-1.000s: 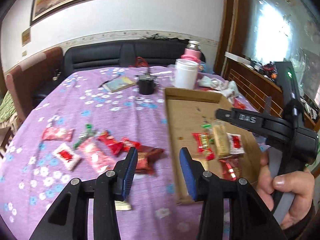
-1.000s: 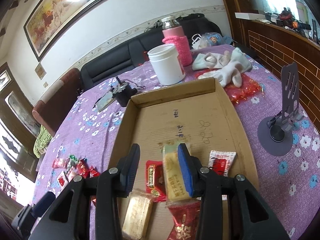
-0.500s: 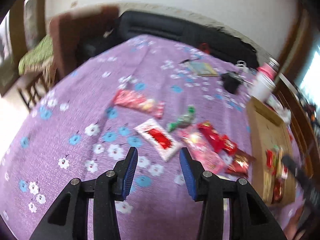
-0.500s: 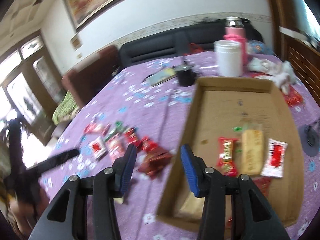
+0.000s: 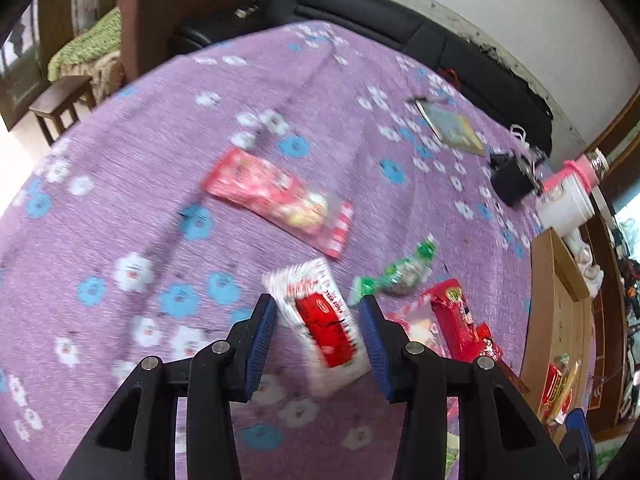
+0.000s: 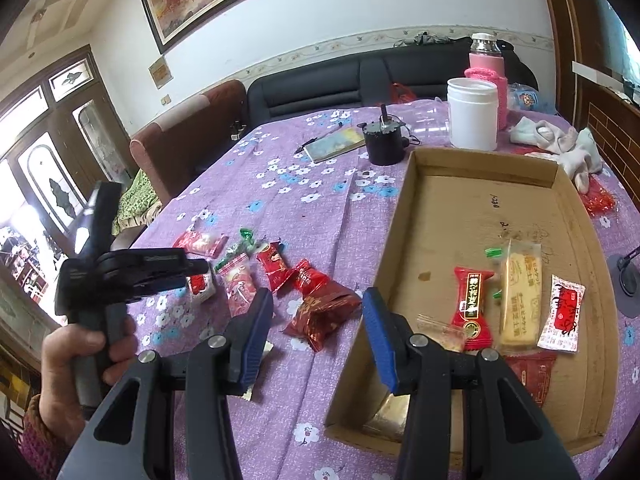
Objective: Organize snacks
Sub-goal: 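Grasp the white-and-red packet with the left gripper while the right gripper grasps the green-wrapped candy, then carry the white-and-red packet and green-wrapped candy toward the cardboard tray with both grippers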
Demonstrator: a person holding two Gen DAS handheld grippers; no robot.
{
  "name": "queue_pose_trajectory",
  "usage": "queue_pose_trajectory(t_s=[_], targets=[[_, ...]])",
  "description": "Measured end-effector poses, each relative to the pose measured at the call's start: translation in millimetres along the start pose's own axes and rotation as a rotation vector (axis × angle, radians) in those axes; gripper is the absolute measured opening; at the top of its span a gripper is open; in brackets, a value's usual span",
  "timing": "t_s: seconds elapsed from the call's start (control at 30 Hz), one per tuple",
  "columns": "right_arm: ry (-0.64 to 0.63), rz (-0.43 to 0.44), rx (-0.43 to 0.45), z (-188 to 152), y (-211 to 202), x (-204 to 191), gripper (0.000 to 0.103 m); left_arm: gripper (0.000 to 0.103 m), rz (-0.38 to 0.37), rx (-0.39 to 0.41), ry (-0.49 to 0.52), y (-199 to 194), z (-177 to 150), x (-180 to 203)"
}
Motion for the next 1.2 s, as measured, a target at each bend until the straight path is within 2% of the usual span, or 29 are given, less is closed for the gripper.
queue_pose_trajectory(t_s=[0.03, 0.13, 0.17, 0.2, 0.23, 0.4, 0.5, 0.7, 0.83, 0.9, 0.93, 1.2], targets=[[-0.003, 0.001, 0.0, 0, 0, 0, 0.045, 0.051, 0.016, 0.024, 0.02, 0, 1, 2], [-0.011, 0.007, 0.003, -1, -1, -4, 0.045, 0.05, 0.074, 0.062, 0.092, 2, 0, 6], [-0.013, 0.009, 0.003, -1, -1, -4, 0.045, 0.046, 0.085, 0.064, 0.113, 2, 1, 5], [-0.017, 0.013, 0.002, -2, -1, -5, 0.045, 0.032, 0.114, 0.071, 0.146, 1, -1, 4], [-0.021, 0.018, 0.001, -2, -1, -7, 0.045, 0.03, 0.135, 0.082, 0.187, -1, -4, 2], [-0.075, 0.073, -0.033, -12, 4, -28, 0.049, 0.03, 0.162, 0.115, 0.28, -16, -17, -15], [-0.149, 0.086, -0.08, -27, 15, -52, 0.052, 0.03, 0.143, 0.139, 0.284, -19, -20, -23], [-0.244, 0.007, -0.172, -54, 45, -76, 0.052, 0.029, 0.157, 0.151, 0.31, -18, -21, -20], [-0.295, -0.08, -0.142, -59, 52, -78, 0.052, 0.021, 0.157, 0.159, 0.313, -20, -21, -18], [-0.313, -0.083, -0.14, -62, 53, -80, 0.031, 0.02, 0.149, 0.16, 0.303, -21, -21, -20], [-0.306, -0.066, -0.166, -64, 56, -79, 0.024, 0.02, 0.148, 0.159, 0.298, -21, -20, -21], [-0.326, -0.063, -0.158, -68, 59, -81, 0.023, 0.02, 0.167, 0.162, 0.301, -21, -20, -23]])
Point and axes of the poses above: each gripper's, at about its wrist camera, not at the fingertips, and y roughly the way its jaws point, x to its right, z to its top, the point moved 5 cm from there along y, roughly the way its jaws point, and after that the axes turned 6 degrees about -z, right-handed, at the moved point
